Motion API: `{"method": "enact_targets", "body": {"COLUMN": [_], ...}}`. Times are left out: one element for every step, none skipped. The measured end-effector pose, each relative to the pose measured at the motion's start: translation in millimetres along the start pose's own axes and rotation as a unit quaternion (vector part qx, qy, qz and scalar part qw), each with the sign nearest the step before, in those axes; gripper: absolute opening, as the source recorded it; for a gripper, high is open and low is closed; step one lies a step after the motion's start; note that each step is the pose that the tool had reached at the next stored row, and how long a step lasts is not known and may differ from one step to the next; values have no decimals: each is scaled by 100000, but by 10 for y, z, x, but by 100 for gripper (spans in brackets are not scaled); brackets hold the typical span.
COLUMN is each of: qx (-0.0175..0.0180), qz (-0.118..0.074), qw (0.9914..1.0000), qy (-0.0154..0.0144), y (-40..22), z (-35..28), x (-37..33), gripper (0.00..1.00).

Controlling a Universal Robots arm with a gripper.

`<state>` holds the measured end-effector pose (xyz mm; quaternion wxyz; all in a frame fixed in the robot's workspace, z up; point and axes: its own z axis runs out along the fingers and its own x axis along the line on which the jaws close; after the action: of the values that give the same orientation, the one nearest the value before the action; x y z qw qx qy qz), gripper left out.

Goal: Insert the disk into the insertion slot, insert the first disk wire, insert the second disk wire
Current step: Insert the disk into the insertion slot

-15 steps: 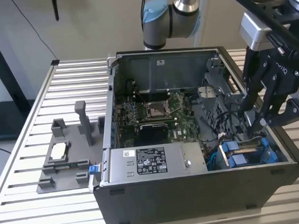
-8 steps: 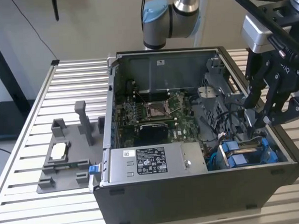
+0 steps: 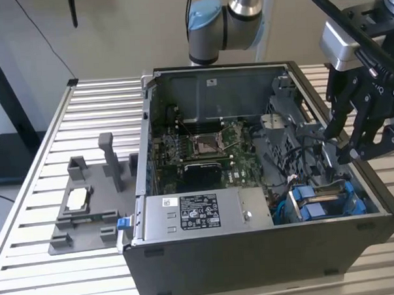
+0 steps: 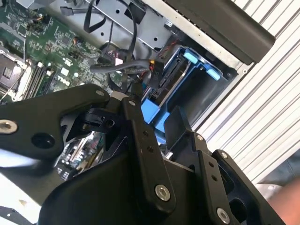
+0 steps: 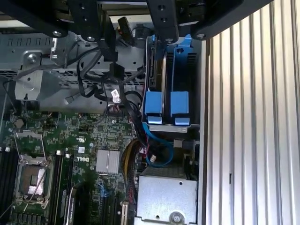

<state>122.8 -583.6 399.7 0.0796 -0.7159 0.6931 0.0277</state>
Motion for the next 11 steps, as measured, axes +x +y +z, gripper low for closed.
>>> {"method": "enact_targets", "body": {"qx": [46, 87, 119, 146, 172, 201, 233, 254, 255, 252, 253], "qz": [-54, -103, -151, -238, -345, -506, -667, -788, -843, -882, -879], "qw": [100000, 100000, 100000, 100000, 99999, 99998, 99997, 99996, 99996, 99995, 99995], "qy": [-27, -51, -70, -84, -86, -95, -129, -194, -281, -285, -291], "y": [-10, -22, -33, -43, -50, -57, -65, -75, -81, -81, -81], "z": [3, 5, 9, 13, 15, 17, 20, 23, 23, 23, 24], "x": [-2, -6, -9, -11, -12, -13, -12, -12, -12, -12, -12], "gripper": [47, 47, 47, 47, 47, 47, 47, 47, 47, 47, 47]}}
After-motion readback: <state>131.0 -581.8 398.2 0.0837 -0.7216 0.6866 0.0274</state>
